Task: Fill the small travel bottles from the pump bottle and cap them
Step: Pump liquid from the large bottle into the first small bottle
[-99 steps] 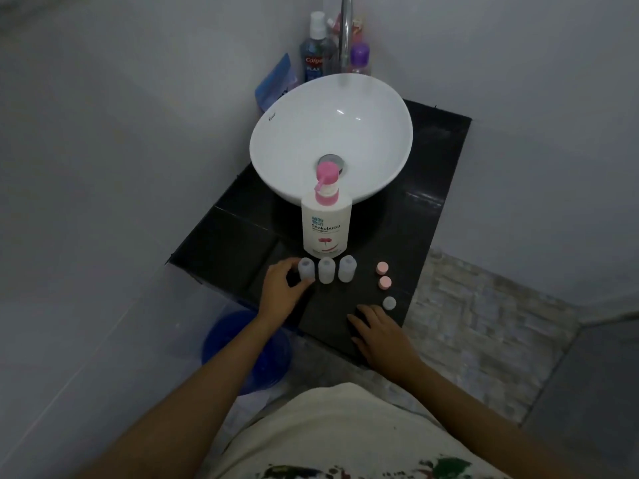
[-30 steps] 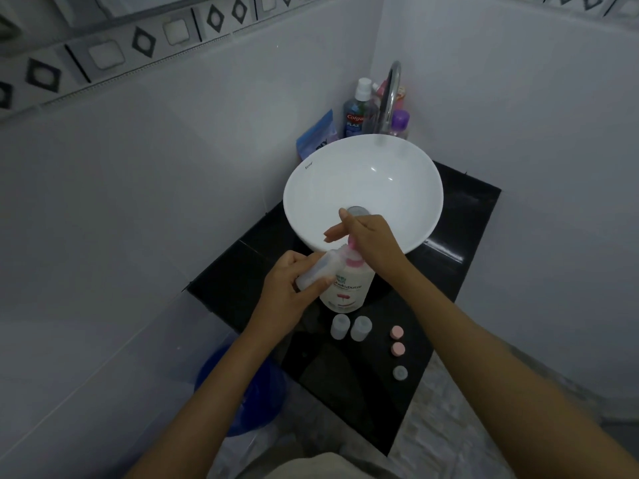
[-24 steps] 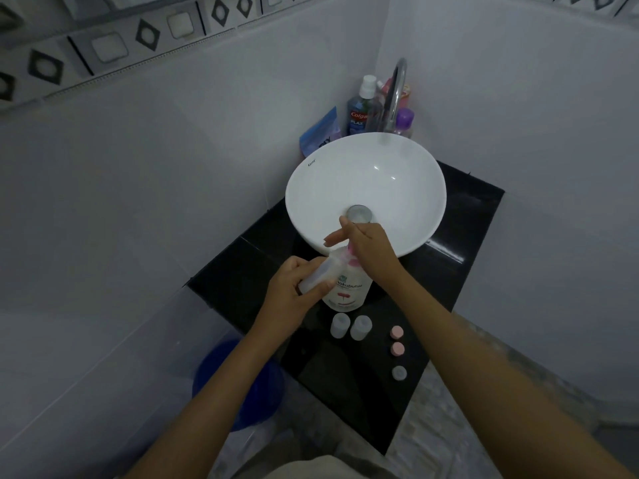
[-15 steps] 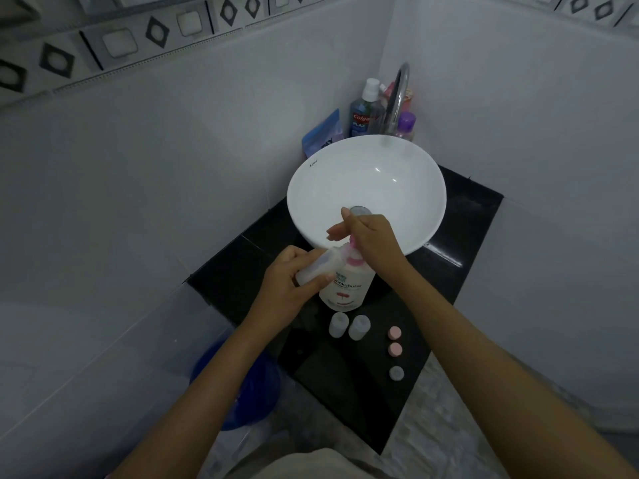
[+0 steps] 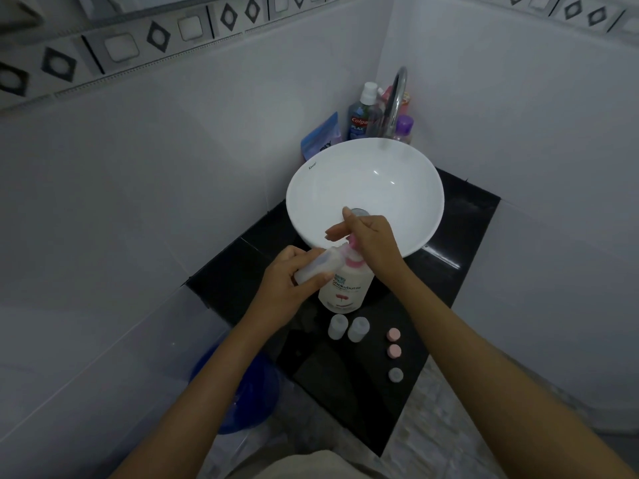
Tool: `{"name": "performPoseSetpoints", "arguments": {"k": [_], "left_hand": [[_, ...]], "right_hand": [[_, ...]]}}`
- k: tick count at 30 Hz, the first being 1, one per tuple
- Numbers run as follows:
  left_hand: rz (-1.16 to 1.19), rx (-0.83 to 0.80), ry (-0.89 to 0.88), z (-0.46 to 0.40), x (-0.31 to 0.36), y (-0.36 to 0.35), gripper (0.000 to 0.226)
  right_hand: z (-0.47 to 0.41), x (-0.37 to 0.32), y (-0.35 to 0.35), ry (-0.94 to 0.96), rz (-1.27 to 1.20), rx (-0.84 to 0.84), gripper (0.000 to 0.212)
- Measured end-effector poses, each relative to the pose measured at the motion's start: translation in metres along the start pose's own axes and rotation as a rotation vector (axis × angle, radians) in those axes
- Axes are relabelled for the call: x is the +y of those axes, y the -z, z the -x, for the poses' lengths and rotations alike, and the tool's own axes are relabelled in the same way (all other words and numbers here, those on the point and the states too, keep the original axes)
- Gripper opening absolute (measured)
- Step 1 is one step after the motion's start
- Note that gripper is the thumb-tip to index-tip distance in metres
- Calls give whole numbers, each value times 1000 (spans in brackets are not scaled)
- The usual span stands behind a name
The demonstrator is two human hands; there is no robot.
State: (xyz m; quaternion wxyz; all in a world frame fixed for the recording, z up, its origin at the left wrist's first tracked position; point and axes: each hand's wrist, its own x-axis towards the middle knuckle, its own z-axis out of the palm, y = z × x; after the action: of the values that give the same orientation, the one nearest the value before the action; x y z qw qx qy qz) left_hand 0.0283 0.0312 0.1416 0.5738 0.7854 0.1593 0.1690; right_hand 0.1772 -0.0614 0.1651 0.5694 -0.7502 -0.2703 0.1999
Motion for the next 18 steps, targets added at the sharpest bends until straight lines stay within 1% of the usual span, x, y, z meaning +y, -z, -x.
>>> {"name": "performPoseSetpoints", "arguments": {"k": [3, 9, 15, 18], "left_hand": [[-1, -13, -7, -2, 2, 1, 36], [-44, -26, 28, -3, -3, -2, 39], [-21, -10, 10, -5, 2, 3, 41], [-20, -9, 7, -6, 4, 4, 43]], "right_hand": [[0, 2, -2, 2, -4, 34, 46], [3, 15, -6, -81, -1, 33, 44], [-2, 3, 1, -40, -1, -9, 45], [-1, 1, 0, -15, -2, 6, 45]]}}
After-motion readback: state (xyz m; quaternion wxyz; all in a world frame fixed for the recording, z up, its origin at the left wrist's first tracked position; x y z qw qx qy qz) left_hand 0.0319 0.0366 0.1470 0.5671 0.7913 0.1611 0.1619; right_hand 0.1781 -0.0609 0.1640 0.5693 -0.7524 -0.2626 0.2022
